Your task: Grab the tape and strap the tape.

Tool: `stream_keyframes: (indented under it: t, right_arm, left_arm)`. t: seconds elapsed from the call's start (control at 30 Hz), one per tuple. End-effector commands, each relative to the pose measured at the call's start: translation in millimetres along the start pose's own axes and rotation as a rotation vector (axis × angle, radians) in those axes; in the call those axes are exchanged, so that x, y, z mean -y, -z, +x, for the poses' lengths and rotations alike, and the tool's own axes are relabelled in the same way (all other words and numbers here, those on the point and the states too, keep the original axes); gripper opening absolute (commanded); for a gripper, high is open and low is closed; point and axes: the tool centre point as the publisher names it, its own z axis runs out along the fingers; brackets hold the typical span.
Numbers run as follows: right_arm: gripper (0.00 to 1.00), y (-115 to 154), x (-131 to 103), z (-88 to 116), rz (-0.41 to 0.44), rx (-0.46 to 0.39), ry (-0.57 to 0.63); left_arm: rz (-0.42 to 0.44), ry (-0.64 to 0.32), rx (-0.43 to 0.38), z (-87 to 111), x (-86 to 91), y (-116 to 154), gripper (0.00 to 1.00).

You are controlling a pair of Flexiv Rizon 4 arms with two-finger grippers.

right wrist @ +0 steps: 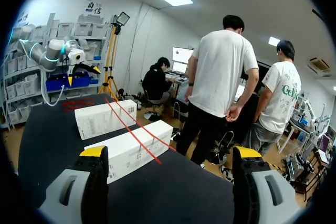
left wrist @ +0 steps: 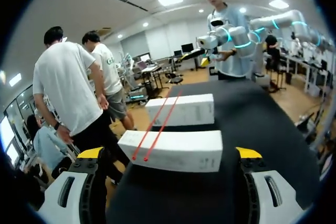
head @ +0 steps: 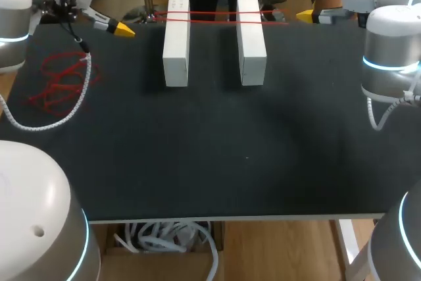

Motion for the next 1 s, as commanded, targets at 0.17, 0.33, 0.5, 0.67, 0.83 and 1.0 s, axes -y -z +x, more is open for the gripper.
stream_keyframes:
  t: [0.17,0.33,0.5,0.67,0.83,1.0]
  right_arm:
    - [1.0,0,0,0,0.002,-0.001,0.0]
    - [1.0,0,0,0,0.002,-0.001,0.0]
    - [1.0,0,0,0,0.002,-0.001,0.0]
    - [1.0,0,0,0,0.002,-0.001,0.0]
    - [1.0,0,0,0,0.002,-0.001,0.0]
    - [1.0,0,0,0,0.002,-0.001,0.0]
  left_arm:
    - [0.075,-0.084,-0.099,-25.0,-33.2,-19,1.0]
    - [0.118,-0.069,-0.151,-33.1,-48.2,-30,0.59]
    - [0.158,-0.049,-0.184,-37.3,-61.1,-39,0.33]
    - [0.187,-0.049,-0.216,-41.2,-67.8,-49,0.24]
    - [0.222,-0.041,-0.239,-43.5,-73.5,-61,0.17]
    - [0.23,-0.039,-0.26,-46.6,-75.3,-67,0.18]
